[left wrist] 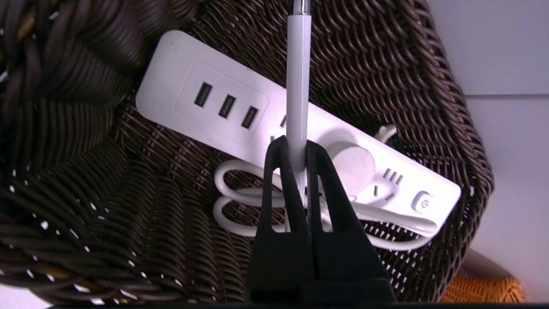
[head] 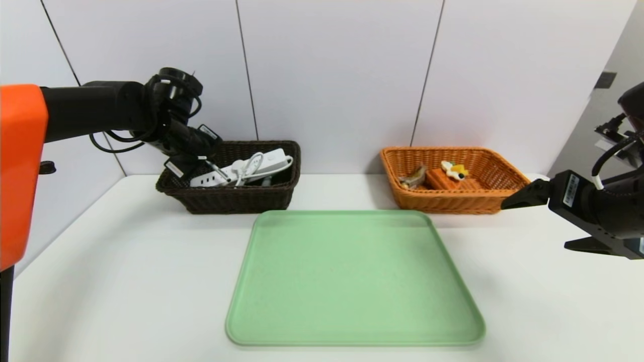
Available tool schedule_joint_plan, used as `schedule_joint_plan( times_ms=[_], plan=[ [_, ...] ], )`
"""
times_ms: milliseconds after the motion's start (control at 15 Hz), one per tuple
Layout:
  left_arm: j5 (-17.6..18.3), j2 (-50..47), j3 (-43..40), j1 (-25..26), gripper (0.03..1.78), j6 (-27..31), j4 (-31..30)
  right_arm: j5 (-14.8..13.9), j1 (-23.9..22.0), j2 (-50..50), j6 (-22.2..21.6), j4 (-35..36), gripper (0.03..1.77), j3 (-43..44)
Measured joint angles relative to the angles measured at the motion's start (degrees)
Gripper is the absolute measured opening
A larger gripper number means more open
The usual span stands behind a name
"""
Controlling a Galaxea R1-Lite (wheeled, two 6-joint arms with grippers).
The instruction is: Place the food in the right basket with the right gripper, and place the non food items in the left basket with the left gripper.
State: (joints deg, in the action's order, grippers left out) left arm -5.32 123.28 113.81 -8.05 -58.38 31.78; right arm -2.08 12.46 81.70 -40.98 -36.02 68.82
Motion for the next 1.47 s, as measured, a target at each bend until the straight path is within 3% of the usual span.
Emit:
schedule_joint_plan(
  times_ms=[200, 467, 733, 867, 1133, 1333, 1467],
  plan=[
    [0.02, 0.69, 0.0, 0.33, 0.05, 0.22, 0.0, -0.02, 0.1, 0.07, 0.04, 0.04, 1.71, 0.0],
    [0.02, 1.11, 0.0, 0.63, 0.72, 0.69, -0.04, -0.04, 0.13, 0.18, 0.63, 0.06, 1.71, 0.0],
    [0.0, 0.74, 0.0, 0.74, 1.11, 1.46, -0.23, -0.56, 0.49, 0.16, 3.45, 0.22, 1.71, 0.34],
    [0.0, -0.44, 0.0, 0.77, 1.25, 2.71, -0.23, -0.59, 0.6, -0.01, 8.61, 0.24, 1.71, 1.0],
    [-0.02, -4.01, 0.0, 0.66, 1.43, 7.89, -0.69, 0.0, 0.74, -0.5, 23.21, 0.09, 1.71, 3.04],
    [-0.16, -6.44, -0.13, 0.52, 1.52, 15.17, -1.0, 1.01, 0.77, -0.56, 35.28, -0.07, 1.71, 3.34],
    [-0.35, -8.02, -0.74, 0.52, 1.56, 23.98, -0.76, 0.74, 0.77, -0.52, 42.14, 0.26, 1.71, 3.69]
  ],
)
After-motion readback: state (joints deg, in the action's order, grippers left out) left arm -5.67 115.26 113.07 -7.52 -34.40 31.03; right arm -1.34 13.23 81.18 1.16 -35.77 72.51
